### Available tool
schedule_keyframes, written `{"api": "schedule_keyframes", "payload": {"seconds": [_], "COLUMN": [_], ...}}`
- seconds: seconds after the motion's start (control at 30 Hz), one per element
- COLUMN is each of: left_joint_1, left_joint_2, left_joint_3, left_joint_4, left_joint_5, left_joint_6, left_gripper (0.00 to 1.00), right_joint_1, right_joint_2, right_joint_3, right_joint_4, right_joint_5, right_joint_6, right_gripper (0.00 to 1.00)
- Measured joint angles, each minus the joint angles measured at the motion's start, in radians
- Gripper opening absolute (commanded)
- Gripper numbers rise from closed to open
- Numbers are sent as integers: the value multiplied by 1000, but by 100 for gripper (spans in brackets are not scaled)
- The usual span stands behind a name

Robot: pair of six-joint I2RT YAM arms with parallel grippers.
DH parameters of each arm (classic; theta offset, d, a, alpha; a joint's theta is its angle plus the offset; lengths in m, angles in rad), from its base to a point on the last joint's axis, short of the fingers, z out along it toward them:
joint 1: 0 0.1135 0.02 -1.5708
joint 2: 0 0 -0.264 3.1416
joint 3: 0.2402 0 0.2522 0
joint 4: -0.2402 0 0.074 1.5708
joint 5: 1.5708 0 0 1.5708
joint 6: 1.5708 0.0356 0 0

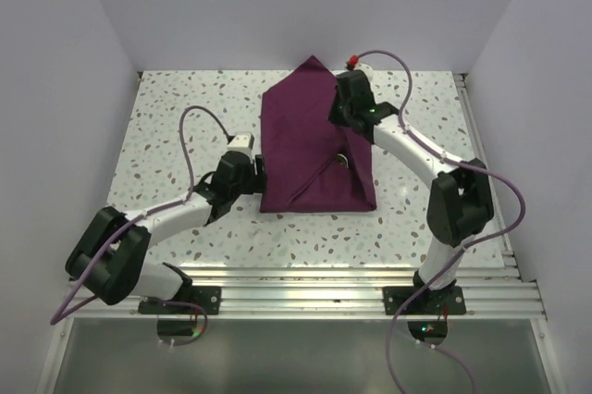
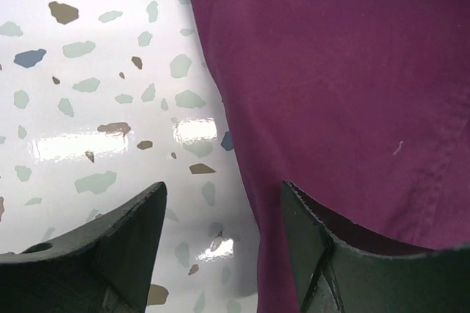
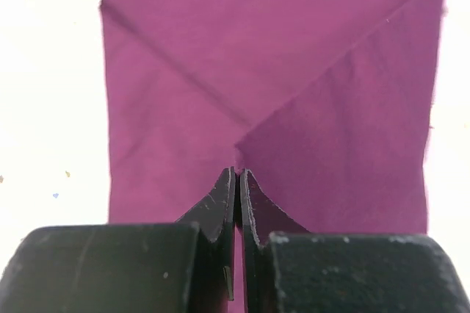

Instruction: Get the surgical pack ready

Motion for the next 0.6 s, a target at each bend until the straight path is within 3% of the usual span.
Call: {"api": "schedule_keyframes", "payload": {"seconds": [0.33, 0.6], "left_joint_1": [34, 34], "left_joint_2": [51, 85], "left_joint_3": [-18, -17], "left_joint_4": [59, 100], "left_joint_5": [84, 113], "left_joint_6": [-4, -4], "left_gripper": [55, 49], "right_joint_1": [177, 253], "right_joint_2": [194, 269], "right_joint_3": [228, 270], "right_joint_4": [-37, -36], "right_joint_5": [-6, -26], "right_joint_6": [17, 52], "right_gripper": [0, 0]}}
